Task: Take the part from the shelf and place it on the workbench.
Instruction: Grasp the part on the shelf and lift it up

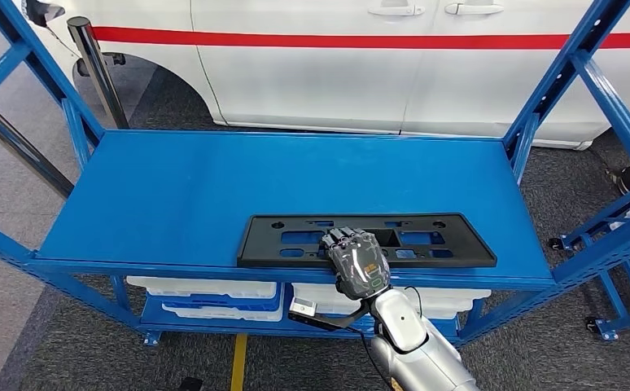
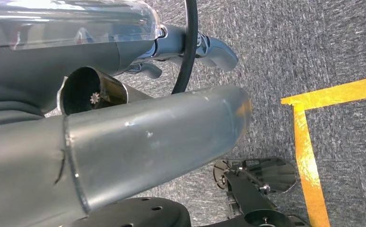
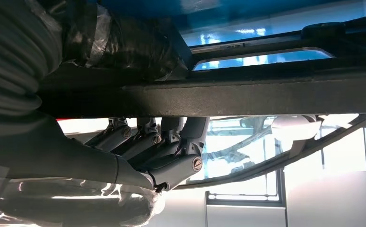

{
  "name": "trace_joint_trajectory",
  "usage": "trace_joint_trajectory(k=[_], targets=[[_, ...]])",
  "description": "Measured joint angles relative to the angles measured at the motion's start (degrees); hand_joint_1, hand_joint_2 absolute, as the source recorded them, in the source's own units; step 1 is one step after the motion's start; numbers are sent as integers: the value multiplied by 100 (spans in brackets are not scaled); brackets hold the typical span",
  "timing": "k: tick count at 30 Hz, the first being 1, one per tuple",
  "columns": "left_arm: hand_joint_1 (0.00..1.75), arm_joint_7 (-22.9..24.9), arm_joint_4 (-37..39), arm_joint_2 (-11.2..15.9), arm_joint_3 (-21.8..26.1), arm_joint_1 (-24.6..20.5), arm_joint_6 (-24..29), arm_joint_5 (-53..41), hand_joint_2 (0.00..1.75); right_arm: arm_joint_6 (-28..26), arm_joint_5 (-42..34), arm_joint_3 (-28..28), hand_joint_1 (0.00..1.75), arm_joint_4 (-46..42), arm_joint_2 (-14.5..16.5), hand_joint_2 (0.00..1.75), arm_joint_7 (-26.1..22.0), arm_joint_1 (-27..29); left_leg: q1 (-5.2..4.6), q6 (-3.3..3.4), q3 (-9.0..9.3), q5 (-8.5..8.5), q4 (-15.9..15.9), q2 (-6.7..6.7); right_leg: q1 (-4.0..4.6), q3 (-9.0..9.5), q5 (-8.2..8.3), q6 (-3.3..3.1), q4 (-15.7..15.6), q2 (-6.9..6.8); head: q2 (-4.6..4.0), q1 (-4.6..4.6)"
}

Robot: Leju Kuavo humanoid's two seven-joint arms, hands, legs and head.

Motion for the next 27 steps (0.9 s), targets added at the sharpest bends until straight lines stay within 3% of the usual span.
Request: trace_joint_trajectory(k=[10, 14, 27], targets=[[0, -2, 0, 0, 2, 0, 0, 0, 0, -1, 0, 0, 175, -32, -26, 175, -1, 6, -2, -1, -1, -3, 2, 0, 0, 0, 0, 0, 0, 0, 0, -1], [0, -13, 0, 0, 2, 0, 7, -9, 175, -1, 1, 0, 175, -36, -28, 175, -2, 7, -1, -1, 0, -3, 2, 0, 1, 0, 0, 0, 0, 0, 0, 0], [0, -280, 0, 0, 4, -1, 116, -111, 175, -54, 185, -38, 175, -175, -104, 175, -2, 102, -2, -1, -1, -4, 3, 0, 0, 0, 0, 0, 0, 0, 0, 0]])
